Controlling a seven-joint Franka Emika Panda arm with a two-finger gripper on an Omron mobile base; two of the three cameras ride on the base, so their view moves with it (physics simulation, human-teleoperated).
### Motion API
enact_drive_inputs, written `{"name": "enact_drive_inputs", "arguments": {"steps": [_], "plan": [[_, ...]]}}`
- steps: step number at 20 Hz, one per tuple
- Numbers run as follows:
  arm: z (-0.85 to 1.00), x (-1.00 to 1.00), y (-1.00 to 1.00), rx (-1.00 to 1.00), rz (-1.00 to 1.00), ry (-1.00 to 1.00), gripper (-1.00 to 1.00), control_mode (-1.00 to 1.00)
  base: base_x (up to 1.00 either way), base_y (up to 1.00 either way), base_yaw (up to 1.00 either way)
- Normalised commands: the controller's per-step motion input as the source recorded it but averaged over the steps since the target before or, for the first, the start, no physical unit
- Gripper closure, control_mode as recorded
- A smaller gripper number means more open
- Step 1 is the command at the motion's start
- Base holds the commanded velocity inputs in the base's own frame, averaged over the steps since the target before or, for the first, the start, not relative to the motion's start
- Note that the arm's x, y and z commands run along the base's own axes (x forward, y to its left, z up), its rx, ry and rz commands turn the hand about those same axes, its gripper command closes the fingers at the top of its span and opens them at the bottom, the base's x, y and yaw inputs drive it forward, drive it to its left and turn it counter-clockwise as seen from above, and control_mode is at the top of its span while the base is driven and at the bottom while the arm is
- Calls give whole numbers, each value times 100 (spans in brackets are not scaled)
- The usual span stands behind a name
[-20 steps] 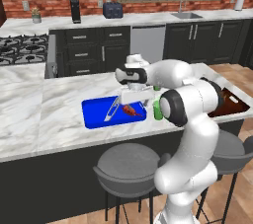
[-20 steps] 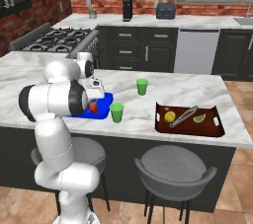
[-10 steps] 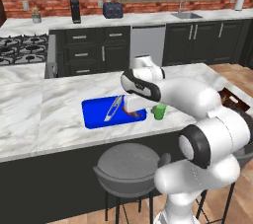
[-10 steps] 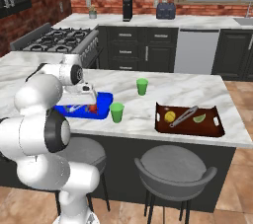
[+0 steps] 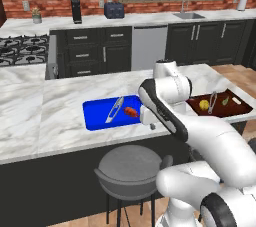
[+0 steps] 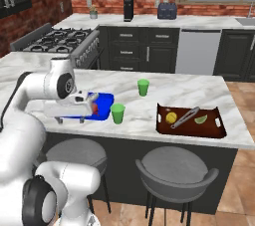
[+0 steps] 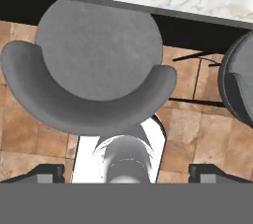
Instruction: Gather the lemon wedge and lemon from the fridge and place them on a tray on the dining counter. Then gather the fishs from the fridge and place them on the other tray.
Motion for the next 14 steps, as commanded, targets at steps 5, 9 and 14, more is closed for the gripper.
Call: {"name": "enact_drive_inputs", "arguments": {"steps": [5, 9, 14], "plan": [[38, -100, -20, 0, -3, -10, -100, -100, 0, 0, 0], [9, -100, 0, 0, -7, -11, -100, -100, 0, 0, 0], [0, -84, 0, 0, -9, -7, -100, -100, 0, 0, 0]]}}
